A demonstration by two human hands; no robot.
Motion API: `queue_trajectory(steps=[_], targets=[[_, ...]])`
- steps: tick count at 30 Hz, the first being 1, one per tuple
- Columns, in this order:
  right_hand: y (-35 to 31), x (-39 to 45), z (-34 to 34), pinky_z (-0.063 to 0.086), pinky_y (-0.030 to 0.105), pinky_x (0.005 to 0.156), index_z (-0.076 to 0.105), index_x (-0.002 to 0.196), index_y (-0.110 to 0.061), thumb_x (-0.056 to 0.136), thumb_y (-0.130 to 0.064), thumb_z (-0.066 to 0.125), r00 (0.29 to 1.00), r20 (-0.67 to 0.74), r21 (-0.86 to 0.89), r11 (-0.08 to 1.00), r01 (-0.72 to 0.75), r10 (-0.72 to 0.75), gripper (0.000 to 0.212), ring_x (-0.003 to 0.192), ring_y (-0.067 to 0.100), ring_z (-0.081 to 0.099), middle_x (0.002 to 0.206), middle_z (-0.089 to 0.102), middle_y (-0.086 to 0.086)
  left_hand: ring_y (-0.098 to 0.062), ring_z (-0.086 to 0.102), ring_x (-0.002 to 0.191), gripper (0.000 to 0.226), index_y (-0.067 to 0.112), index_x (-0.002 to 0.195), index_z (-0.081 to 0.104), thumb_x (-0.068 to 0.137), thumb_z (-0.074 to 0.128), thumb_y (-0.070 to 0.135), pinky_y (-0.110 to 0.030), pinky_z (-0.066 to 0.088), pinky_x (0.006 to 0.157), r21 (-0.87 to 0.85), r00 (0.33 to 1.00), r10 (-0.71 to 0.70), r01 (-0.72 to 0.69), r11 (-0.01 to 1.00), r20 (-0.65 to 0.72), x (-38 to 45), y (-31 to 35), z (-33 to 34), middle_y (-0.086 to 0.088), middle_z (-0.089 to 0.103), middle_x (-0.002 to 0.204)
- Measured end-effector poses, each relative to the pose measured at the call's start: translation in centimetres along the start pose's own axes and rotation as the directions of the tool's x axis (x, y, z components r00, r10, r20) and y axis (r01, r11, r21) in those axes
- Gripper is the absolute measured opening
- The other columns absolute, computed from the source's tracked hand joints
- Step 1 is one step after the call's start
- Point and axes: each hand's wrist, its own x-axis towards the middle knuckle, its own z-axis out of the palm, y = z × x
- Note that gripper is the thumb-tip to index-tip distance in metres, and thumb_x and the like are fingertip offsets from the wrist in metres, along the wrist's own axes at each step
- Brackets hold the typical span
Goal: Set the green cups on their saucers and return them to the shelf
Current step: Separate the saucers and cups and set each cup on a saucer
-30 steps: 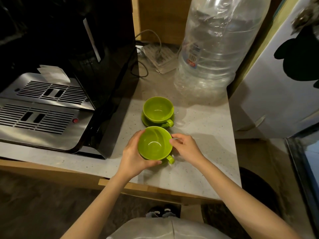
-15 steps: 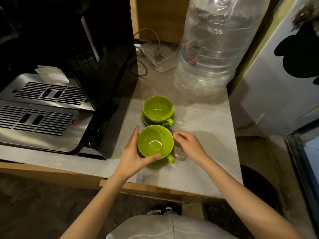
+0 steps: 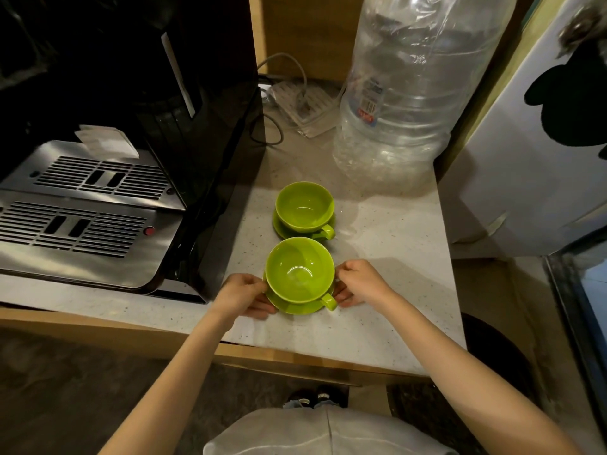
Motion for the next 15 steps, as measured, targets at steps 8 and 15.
queue_trajectory(steps=[8, 15], targets=[[0.4, 0.1, 0.1, 0.057, 0.026, 0.045, 0.056, 0.092, -0.009, 0.087, -0.008, 0.056, 1.0, -0.009, 0.009, 1.0, 0.027, -0.027, 0.005, 0.041, 0.013, 0.062, 0.061, 0.063, 0.01, -0.009, 0.062, 0.036, 0.012, 0.004, 0.073, 0.053, 0.084, 0.059, 0.003, -0.017, 0.048, 0.036, -0.064, 1.0, 0.015, -0.016, 0.998, -0.011, -0.4, 0.2, 0.4, -0.003, 0.063, 0.038], [-0.4, -1.8, -1.5, 0.058, 0.028, 0.047, 0.057, 0.097, -0.007, 0.085, -0.004, 0.056, 0.997, 0.044, 0.129, 0.99, 0.052, -0.058, 0.012, 0.04, 0.011, 0.062, 0.063, 0.062, 0.012, -0.015, 0.067, 0.045, 0.011, -0.003, 0.089, 0.057, 0.081, 0.06, 0.003, -0.021, 0.056, 0.045, -0.199, 0.995, 0.071, -0.056, 0.978, 0.065, -1.4, 0.7, 0.1, -0.01, 0.07, 0.052]])
